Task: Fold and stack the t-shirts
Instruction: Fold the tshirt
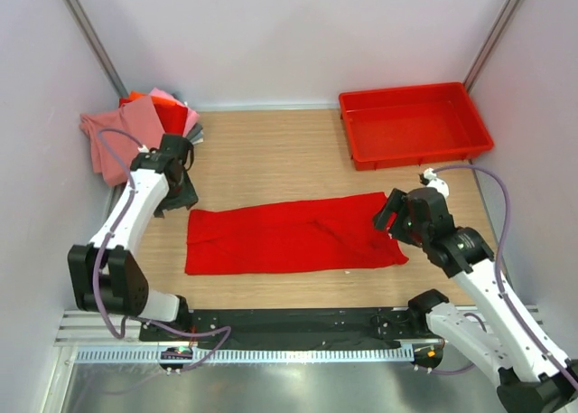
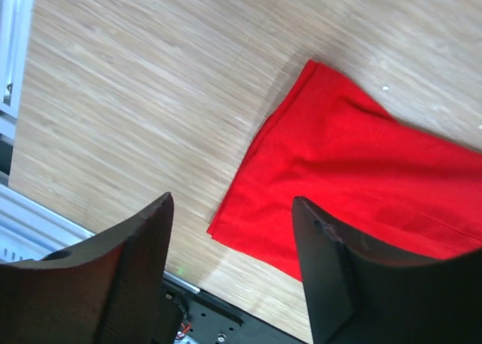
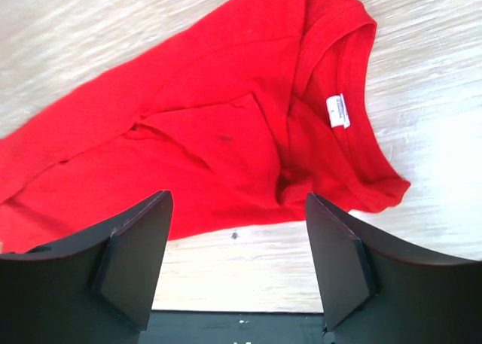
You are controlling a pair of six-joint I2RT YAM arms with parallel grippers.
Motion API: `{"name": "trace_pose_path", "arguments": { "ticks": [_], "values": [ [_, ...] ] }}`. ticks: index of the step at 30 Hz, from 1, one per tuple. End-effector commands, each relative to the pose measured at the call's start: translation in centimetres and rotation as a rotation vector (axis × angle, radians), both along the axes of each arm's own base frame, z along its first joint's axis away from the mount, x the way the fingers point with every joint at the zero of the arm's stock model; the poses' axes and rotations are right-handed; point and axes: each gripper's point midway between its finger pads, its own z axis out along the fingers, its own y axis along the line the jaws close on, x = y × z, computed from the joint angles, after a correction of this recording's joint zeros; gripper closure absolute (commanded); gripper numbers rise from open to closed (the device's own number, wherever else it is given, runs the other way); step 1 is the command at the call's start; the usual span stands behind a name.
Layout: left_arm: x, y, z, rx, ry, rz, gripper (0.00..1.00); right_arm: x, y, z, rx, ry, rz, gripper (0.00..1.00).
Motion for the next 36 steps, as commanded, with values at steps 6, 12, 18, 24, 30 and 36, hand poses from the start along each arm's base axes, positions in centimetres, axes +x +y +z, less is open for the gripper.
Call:
{"name": "trace_pose_path", "arguments": {
  "ticks": [6, 12, 18, 24, 30, 36],
  "values": [
    [3.0, -2.8, 3.6, -0.139, -0.197, -0.039, 0.34, 0.5, 2.0, 0.5, 0.092, -0.001, 0.032, 0.24],
    [4.3, -6.9, -2.3, -0.109, -0.068, -0.109, 0.39, 3.3, 3.9, -3.0, 0.059, 0.069, 0.059, 0.24],
    [3.2, -8.9, -9.6, -0.093, 0.127, -0.106, 0.42, 6.0, 6.0, -8.2, -0.031, 0.216, 0.091, 0.22],
    [-0.6, -11.9, -12.4, -0.145, 0.2, -0.169, 0.43, 8.9, 9.6, -12.4, -0.129, 0.336, 0.185, 0.18],
    [-5.8, -14.5, -12.8, -0.262, 0.235, -0.21, 0.45, 14.9, 13.8, -13.2, -0.157, 0.351, 0.262, 0.18],
    [-11.0, -15.6, -11.5, -0.345, 0.214, -0.228, 0.44, 22.8, 19.9, -12.8, -0.148, 0.306, 0.415, 0.19]
  ]
}}
